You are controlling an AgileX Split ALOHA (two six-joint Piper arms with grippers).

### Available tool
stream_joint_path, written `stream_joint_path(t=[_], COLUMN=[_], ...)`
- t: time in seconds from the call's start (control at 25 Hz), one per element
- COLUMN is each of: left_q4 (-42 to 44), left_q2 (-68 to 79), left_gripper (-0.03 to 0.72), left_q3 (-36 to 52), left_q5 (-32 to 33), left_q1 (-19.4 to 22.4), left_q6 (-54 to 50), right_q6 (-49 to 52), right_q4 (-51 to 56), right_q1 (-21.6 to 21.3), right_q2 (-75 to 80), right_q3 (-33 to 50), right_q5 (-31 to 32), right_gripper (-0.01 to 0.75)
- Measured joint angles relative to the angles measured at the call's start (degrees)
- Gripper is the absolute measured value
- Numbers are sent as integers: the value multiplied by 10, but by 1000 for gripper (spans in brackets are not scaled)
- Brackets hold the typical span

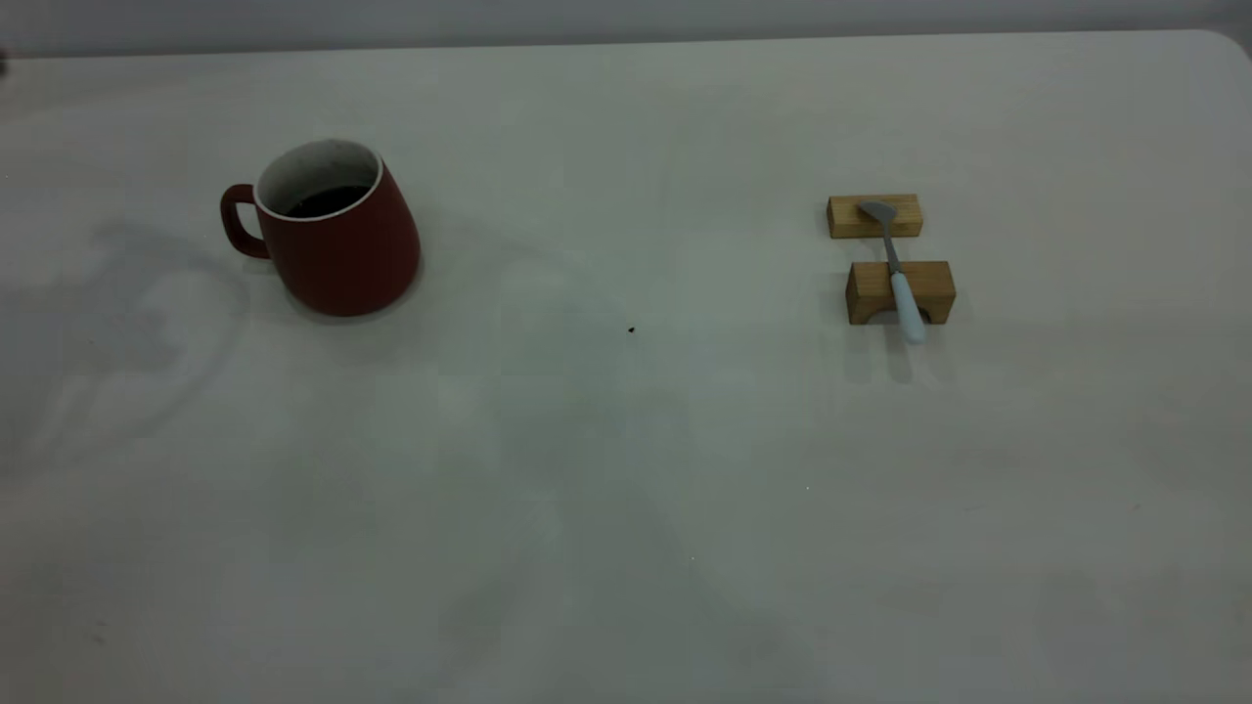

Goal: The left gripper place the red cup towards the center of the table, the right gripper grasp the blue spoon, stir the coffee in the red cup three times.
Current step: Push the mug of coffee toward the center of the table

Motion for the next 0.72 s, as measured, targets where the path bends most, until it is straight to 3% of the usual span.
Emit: stream_joint_path(t=[0.16, 0.36, 0.72], left_q4=[-13, -14, -17], left_q2=[106, 196, 283], left_gripper=[558, 558, 558], left_q3=[-114, -192, -218], left_q5=[59, 92, 54], left_q1=[-2, -18, -60], left_q6=[181, 383, 499], right_q6=[0, 0, 0], right_q4=[0, 1, 1], right_q1=[0, 0, 0], right_q2=[0, 0, 0], right_q3=[0, 0, 0], right_q5=[0, 0, 0], right_gripper=[237, 237, 237])
